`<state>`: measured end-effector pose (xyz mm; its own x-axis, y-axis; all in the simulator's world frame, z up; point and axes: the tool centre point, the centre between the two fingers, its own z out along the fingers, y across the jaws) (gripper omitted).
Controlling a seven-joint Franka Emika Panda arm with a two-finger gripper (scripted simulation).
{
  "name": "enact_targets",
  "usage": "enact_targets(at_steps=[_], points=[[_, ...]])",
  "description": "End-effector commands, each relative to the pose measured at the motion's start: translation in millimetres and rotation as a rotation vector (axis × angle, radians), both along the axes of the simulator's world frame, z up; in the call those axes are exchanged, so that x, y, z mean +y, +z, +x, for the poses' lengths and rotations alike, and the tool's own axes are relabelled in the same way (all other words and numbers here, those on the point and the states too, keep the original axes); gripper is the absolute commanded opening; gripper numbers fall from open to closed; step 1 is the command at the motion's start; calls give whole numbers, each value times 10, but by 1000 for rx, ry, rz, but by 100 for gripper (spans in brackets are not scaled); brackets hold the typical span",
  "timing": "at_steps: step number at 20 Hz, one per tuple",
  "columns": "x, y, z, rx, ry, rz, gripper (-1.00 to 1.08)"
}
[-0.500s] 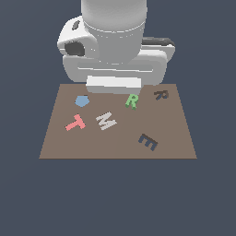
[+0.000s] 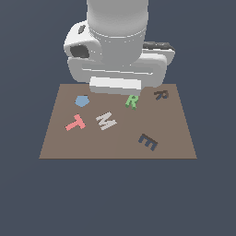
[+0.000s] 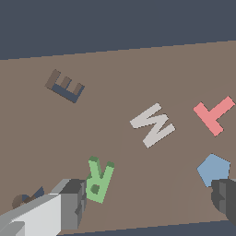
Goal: Insert a designated object into the corresponding slot on a board.
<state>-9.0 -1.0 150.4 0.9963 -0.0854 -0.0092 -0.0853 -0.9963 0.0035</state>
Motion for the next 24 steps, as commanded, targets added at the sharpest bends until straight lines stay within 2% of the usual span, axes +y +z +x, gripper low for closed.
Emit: enact_targets(at_steps=[1,14,24], points=[[36,-72,-44,0,-22,0,100],[386,-711,-369,-7,-230,0,100],[576,-1009,-470,-10,-323,1,100]])
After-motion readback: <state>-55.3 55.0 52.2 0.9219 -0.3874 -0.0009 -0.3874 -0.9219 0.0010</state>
